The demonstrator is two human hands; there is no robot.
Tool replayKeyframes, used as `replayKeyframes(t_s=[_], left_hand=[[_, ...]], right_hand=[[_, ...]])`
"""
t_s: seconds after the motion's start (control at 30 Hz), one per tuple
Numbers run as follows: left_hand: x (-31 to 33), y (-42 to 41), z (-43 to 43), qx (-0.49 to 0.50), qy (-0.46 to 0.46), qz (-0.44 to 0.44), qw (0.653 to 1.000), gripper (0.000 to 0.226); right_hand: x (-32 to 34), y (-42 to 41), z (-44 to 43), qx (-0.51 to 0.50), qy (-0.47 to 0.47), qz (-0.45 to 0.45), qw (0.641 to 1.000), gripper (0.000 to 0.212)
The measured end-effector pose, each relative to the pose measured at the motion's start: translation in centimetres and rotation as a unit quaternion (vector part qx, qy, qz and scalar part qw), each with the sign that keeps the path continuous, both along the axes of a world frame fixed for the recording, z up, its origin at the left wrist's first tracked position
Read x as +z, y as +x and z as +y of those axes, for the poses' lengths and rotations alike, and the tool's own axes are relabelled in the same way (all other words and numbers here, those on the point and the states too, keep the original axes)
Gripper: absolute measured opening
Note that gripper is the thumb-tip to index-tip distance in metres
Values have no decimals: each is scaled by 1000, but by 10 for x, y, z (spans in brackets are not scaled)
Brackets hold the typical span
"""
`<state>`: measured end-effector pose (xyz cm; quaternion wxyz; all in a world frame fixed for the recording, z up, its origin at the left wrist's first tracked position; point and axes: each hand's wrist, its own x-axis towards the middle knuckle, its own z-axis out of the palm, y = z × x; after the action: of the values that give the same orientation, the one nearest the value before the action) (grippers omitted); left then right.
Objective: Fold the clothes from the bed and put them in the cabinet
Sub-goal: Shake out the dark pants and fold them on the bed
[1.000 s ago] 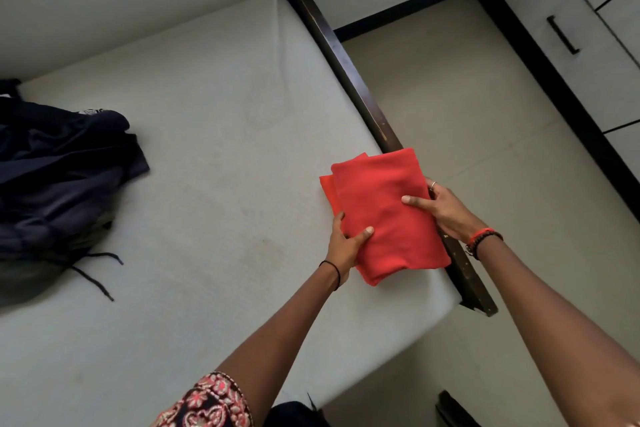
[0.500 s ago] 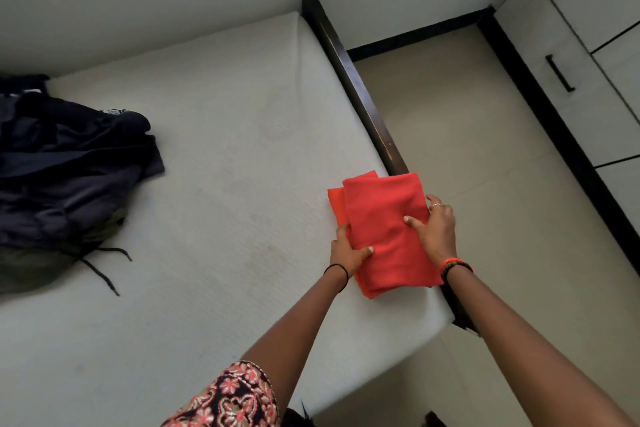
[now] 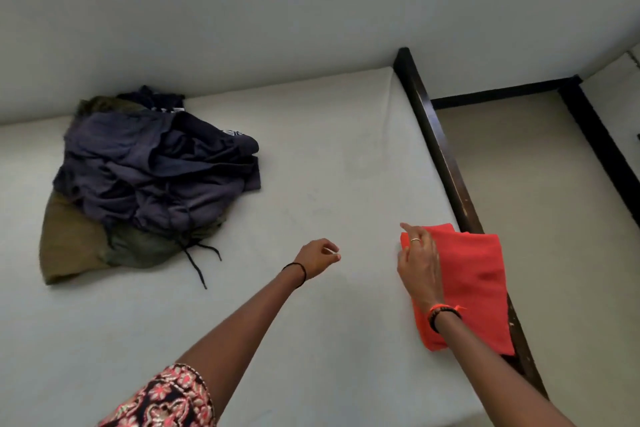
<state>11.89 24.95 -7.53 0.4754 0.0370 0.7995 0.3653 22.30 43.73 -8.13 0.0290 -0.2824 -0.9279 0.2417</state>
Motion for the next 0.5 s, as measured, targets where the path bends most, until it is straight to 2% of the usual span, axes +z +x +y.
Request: replayKeyframes(t_s=[0.13,0.23,0.3,0.37,0.43,0.5], left_hand=[[11,-63,-84,94,-32,162,982,19],[16,-104,-141,115,-82,331,933,15],[18,-131,-176,54,-134,441,886,16],[22,-155,-202,-27,-184,501,845,31],[24,-174,-221,-110,-238,508,820,48],[24,-189,-235,-184,-303,477,804,55]], right_hand=[[0,-45,-53,70,-30,6,997,51],[1,-82,-89,133,-57,6,989,41],[0,-112,-116,171,-85,0,982,35],[0,-145,-144,210,-98,-6,973,33],[2,-179,-172,248,-96,-13,964,35],[4,-210,-201,278,-94,-11,956,37]])
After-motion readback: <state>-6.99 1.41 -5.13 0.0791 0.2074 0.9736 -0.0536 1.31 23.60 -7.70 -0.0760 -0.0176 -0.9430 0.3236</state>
